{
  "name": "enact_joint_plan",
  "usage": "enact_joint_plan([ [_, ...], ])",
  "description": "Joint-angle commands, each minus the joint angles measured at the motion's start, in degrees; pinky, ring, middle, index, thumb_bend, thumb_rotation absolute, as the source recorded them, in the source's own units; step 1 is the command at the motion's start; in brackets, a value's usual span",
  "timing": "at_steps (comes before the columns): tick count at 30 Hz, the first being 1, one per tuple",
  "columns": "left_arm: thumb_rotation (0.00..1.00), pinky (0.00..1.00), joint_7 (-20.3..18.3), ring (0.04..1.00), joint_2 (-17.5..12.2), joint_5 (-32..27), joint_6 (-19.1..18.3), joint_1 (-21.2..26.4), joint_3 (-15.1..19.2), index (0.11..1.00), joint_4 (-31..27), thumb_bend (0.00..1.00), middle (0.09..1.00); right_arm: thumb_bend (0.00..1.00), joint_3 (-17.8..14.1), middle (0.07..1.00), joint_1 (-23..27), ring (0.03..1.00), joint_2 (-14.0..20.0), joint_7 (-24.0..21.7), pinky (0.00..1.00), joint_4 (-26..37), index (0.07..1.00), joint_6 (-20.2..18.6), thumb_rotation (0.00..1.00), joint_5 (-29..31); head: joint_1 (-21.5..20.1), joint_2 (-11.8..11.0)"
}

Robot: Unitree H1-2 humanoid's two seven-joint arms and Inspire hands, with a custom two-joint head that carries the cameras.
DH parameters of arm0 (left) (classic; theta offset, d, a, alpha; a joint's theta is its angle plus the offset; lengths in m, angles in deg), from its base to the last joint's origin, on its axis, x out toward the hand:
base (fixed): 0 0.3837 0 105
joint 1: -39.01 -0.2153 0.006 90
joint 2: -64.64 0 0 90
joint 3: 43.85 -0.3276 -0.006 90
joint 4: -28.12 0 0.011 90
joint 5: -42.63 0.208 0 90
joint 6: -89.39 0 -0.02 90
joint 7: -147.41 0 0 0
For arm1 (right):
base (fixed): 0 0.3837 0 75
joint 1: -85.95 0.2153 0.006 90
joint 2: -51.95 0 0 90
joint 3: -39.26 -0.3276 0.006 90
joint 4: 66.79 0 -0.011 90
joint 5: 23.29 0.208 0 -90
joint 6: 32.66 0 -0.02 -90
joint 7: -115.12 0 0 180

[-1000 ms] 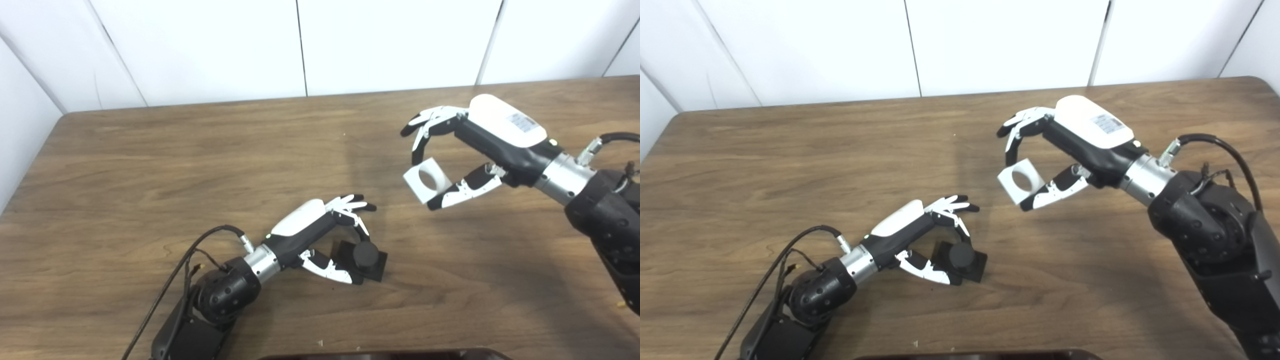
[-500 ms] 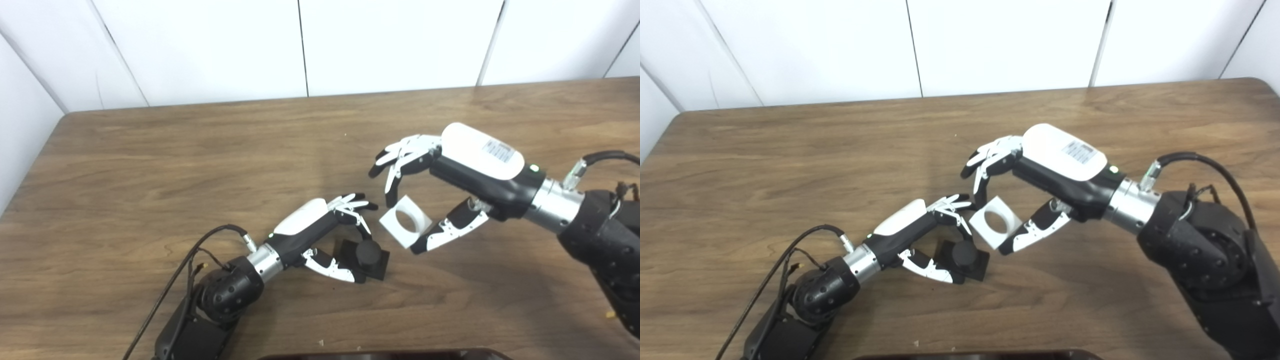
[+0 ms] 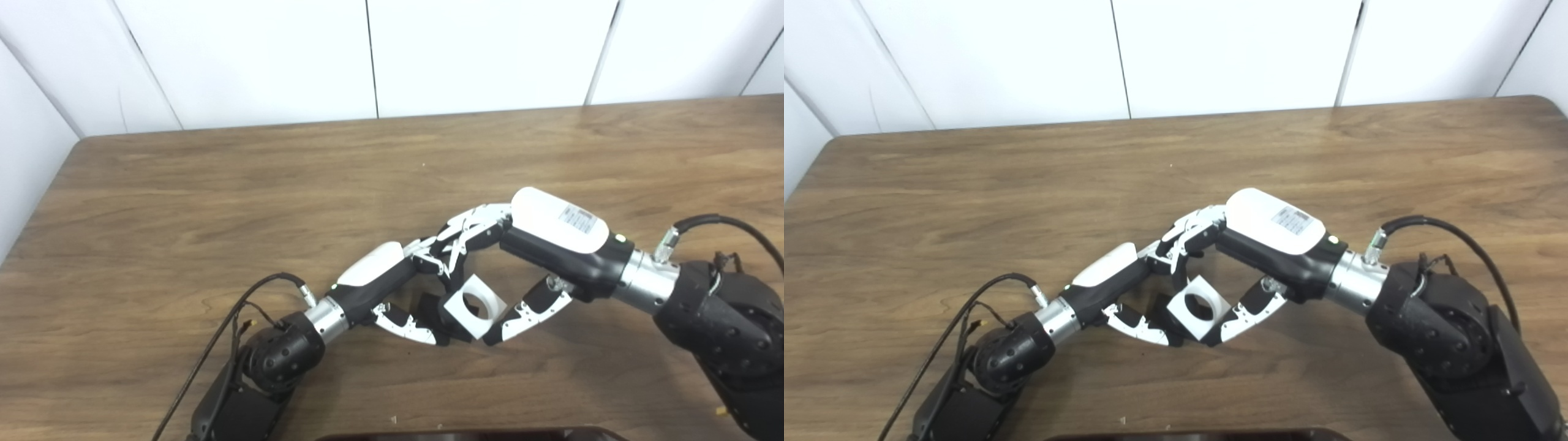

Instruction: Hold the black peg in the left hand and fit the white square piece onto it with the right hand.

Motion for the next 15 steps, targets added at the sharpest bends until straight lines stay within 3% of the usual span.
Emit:
enact_joint_plan([
  [1, 0.07, 1.0, -0.33, 0.999, -0.17, 2.87, -1.74, 0.46, -0.92, 0.49, 0.84, 0.52, 0.916, 0.51, -0.26, 0.75, 1.63, 0.801, -0.76, 1.49, 0.79, -0.32, 0.48, 2.53, 0.13, -0.47, 0.08, 0.08],
  [11, 0.07, 1.0, -0.47, 0.998, -0.01, 2.66, -2.09, 0.11, -1.08, 0.49, 0.27, 0.52, 0.918, 0.52, -0.2, 0.749, 3.5, 0.806, -3.49, 2.4, 0.82, -4.6, 0.48, 4.04, 0.13, -2.66, 0.48, 0.26],
  [15, 0.07, 1.0, -0.72, 1.0, -0.04, 2.59, -2.3, -0.06, -1.24, 0.49, 0.01, 0.52, 0.92, 0.51, -0.3, 0.752, 4.46, 0.812, -4.11, 1.94, 0.84, -5.58, 0.481, 2.71, 0.14, -3.01, 0.51, 0.48],
])
